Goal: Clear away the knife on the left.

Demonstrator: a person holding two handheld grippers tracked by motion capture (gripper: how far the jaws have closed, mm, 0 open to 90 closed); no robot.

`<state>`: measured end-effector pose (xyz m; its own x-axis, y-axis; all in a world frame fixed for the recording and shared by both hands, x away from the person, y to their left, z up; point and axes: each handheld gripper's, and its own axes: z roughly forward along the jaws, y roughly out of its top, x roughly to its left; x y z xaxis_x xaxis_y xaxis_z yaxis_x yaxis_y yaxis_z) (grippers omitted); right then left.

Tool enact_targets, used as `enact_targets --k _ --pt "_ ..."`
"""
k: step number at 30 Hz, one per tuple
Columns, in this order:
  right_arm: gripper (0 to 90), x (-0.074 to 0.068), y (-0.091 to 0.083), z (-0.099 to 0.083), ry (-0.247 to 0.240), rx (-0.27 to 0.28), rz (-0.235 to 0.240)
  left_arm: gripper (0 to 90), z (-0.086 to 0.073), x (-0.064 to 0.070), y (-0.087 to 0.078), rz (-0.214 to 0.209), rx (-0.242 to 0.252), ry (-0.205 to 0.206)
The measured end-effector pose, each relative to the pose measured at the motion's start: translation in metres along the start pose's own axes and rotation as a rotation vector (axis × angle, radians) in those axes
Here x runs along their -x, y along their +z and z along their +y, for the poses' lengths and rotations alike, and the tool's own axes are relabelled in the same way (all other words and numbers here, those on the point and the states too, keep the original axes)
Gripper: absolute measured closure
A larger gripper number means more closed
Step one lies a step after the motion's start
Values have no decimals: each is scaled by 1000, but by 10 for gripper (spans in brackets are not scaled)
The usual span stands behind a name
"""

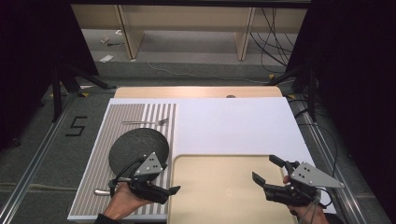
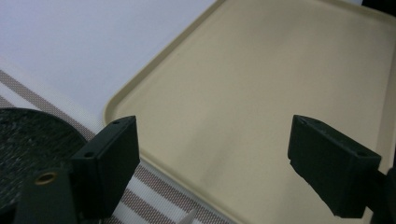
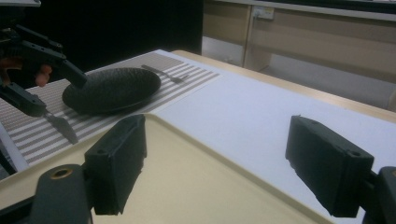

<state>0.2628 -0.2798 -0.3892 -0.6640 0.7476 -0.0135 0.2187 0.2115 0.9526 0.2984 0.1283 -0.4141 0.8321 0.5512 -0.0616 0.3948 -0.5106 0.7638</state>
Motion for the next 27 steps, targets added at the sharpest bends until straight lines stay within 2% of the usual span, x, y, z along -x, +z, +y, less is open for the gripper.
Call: enact_targets --k 3,4,6,10,12,13,15,16,22,27 --pt "213 0 0 0 0 -1 -1 164 0 -3 -6 15 -32 8" --pt "213 0 0 0 2 -2 -4 169 0 -5 -8 20 -39 4" --pt "213 0 1 0 4 -3 -7 168 -1 -12 -14 47 -86 -13" --pt "213 1 1 -1 6 -6 -8 169 -2 -19 -20 74 -125 -24" --pt "213 1 1 -1 5 -7 -8 169 -4 -25 -26 73 -185 -30" --pt "213 1 1 -1 5 -7 -8 169 -4 -25 -26 73 -185 -30" --pt "213 1 2 -1 5 -8 -8 171 -5 -27 -28 70 -216 -38" --pt "213 0 2 -1 5 -10 -6 176 -6 -28 -31 58 -246 -43" --pt "213 0 2 -2 6 -13 -8 188 -12 -32 -33 54 -292 -50" --pt "214 1 2 -2 4 -13 -9 200 -29 -41 -33 65 -334 -79"
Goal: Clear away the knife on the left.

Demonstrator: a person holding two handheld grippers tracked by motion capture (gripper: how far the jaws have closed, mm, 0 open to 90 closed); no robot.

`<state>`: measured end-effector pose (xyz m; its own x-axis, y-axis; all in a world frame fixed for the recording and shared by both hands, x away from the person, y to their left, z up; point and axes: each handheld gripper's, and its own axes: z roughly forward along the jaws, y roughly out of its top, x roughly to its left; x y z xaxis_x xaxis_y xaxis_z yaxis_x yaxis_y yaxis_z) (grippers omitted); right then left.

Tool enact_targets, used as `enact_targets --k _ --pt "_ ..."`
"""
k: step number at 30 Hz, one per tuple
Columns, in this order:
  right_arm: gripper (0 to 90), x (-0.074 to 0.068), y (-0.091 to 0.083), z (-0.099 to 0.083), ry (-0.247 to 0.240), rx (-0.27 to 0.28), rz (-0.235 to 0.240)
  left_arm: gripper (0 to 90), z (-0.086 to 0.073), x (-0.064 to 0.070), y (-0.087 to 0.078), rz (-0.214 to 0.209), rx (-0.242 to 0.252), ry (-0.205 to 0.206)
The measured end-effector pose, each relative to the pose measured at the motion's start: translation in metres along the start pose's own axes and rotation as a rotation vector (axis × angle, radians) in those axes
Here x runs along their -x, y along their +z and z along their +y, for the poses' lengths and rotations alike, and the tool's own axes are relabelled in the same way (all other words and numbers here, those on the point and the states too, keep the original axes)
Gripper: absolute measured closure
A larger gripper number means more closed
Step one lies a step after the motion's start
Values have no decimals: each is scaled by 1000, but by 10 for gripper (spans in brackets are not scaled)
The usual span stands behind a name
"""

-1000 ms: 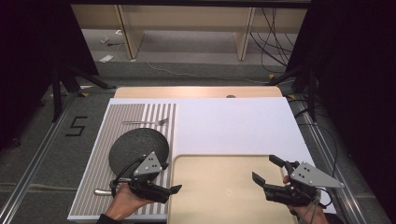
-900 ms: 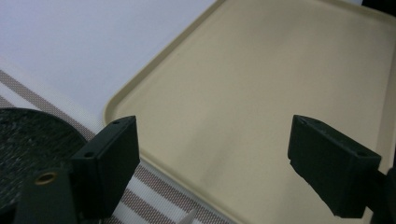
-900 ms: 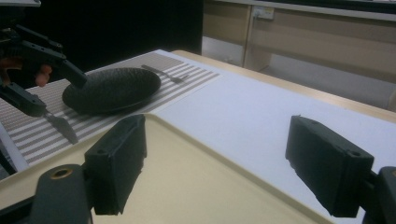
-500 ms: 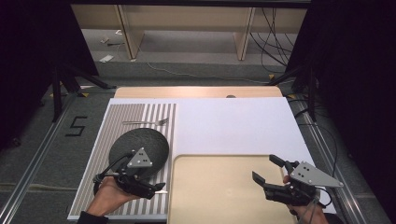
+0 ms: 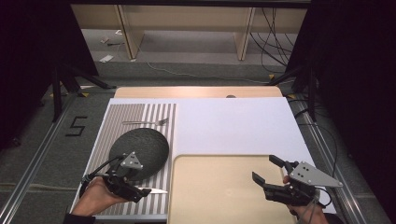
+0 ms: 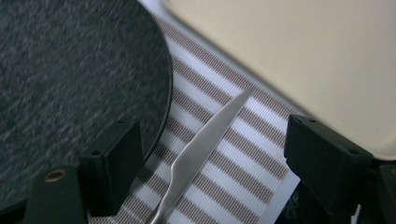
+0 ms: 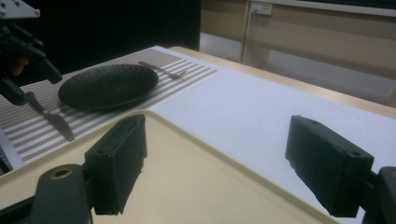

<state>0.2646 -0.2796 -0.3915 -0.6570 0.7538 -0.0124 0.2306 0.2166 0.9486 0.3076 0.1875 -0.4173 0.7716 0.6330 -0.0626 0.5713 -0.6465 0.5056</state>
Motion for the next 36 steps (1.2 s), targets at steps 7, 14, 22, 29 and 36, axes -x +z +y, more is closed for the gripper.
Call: enact_targets --k 7,14,22,29,36 --pt "214 0 0 1 0 3 -2 212 -21 -6 -3 2 -12 -13" --pt "214 0 0 1 -2 3 -2 244 -31 -16 3 40 -93 -22" --pt "215 1 0 1 -2 3 -2 298 -35 -18 15 67 -211 -8" --pt "215 1 0 1 -2 3 -1 335 -38 -24 24 77 -268 -9" --pt "215 0 0 1 -4 -1 3 443 -37 -28 30 61 -299 -6"
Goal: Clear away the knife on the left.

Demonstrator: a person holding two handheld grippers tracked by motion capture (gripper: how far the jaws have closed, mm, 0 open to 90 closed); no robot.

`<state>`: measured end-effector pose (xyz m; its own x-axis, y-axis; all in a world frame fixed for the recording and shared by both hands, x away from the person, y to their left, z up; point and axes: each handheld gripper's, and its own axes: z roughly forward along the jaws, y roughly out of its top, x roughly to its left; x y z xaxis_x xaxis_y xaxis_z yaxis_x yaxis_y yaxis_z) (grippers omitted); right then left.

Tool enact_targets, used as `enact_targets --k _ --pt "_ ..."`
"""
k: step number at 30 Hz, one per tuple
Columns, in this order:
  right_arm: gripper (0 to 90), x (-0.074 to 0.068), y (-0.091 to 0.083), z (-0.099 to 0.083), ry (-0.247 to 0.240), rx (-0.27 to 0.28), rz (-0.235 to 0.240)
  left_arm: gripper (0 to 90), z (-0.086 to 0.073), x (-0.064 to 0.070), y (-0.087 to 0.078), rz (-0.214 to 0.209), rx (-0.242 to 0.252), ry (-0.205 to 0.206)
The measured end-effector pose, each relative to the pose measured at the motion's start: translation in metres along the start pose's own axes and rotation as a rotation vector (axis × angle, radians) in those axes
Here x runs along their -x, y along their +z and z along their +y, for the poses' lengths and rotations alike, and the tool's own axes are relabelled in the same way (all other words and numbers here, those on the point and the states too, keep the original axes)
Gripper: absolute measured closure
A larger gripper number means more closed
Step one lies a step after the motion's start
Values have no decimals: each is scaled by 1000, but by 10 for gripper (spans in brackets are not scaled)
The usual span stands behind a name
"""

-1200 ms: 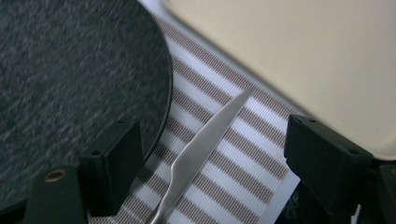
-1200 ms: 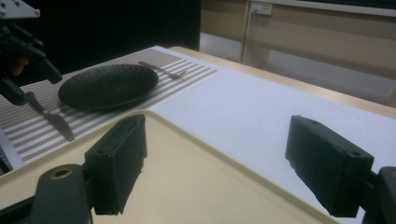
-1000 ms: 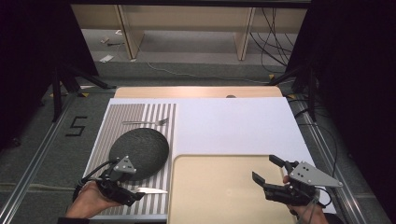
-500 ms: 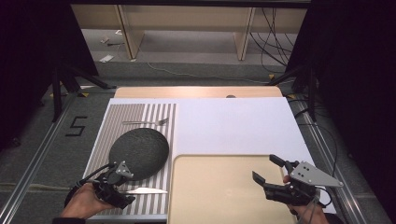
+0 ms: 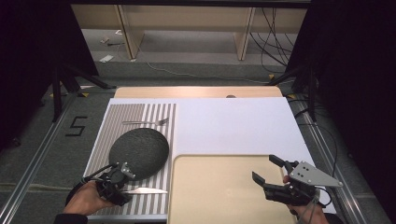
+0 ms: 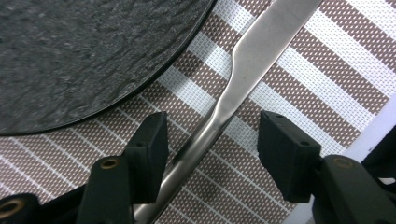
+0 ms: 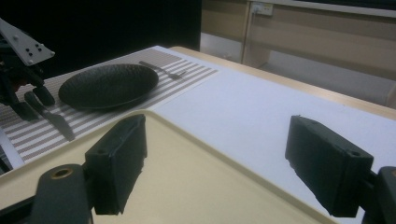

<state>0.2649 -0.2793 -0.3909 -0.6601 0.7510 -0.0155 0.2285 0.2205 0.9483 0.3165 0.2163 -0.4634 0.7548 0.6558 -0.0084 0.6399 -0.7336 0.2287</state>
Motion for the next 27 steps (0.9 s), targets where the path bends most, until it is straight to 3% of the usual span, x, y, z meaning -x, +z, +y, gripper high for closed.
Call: enact_targets --k 5,8,16,21,24,27 --pt "215 0 0 0 0 -2 1 508 2 -2 -1 -9 -15 6" --pt "215 0 0 0 -1 -2 2 565 1 -3 -2 -5 -24 -12" --pt "215 0 0 0 -1 -1 2 652 2 3 -3 7 -70 68" --pt "215 0 0 0 -2 -3 0 751 3 7 -3 6 -78 132" --pt "215 0 0 0 -2 -5 0 790 4 8 -3 -6 -85 154" --pt "216 0 0 0 -2 -5 0 792 5 9 -3 1 -93 148"
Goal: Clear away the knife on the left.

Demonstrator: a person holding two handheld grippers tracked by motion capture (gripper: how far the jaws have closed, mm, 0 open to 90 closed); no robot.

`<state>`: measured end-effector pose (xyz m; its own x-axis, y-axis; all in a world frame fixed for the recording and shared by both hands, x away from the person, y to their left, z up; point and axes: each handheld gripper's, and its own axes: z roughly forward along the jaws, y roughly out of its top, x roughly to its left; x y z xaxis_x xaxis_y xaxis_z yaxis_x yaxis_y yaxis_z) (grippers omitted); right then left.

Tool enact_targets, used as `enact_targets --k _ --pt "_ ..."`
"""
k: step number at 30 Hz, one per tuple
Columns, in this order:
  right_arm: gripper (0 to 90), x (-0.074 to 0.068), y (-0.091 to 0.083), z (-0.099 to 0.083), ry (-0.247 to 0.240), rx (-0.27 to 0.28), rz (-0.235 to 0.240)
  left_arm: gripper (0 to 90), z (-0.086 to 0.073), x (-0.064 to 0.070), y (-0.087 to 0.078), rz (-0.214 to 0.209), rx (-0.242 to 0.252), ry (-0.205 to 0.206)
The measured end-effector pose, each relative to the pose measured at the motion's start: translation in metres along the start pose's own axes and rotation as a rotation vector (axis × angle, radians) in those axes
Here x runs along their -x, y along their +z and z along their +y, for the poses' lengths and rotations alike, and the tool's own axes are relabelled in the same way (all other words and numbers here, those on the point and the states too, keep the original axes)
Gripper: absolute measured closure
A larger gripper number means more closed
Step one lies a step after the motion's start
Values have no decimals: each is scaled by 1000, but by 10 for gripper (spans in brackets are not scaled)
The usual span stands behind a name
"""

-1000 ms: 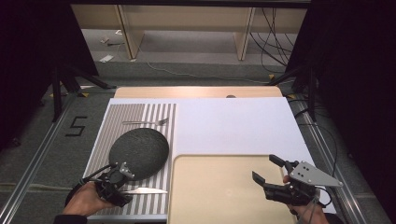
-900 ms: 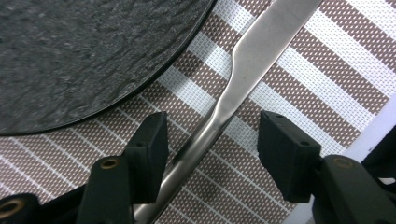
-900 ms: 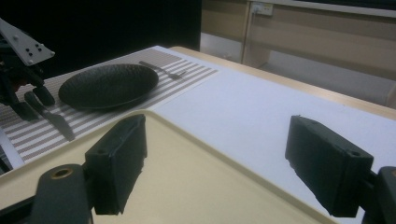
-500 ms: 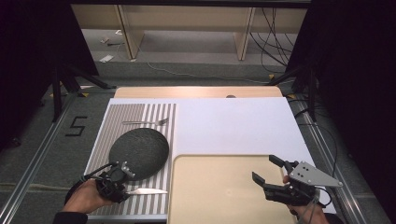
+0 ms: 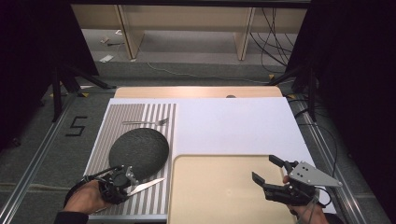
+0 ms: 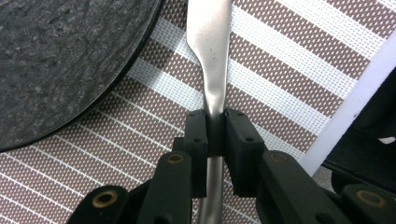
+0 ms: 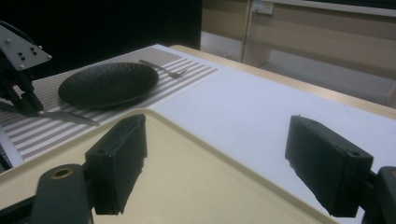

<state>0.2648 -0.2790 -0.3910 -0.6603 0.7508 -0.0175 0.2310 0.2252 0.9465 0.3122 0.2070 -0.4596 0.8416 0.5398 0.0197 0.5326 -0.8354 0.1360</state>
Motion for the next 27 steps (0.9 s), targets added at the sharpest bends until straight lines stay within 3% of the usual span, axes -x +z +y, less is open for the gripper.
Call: enact_targets --k 7,14,22,27 --pt "216 0 0 0 -1 -2 -1 795 4 2 0 17 -26 -4" --pt "217 0 0 0 0 -3 -4 796 2 3 -2 -48 -15 0" --pt "217 1 0 0 -3 -3 -4 798 2 4 -11 -83 45 -34" --pt "217 1 0 0 -3 -3 -4 799 3 3 -17 -115 125 -51"
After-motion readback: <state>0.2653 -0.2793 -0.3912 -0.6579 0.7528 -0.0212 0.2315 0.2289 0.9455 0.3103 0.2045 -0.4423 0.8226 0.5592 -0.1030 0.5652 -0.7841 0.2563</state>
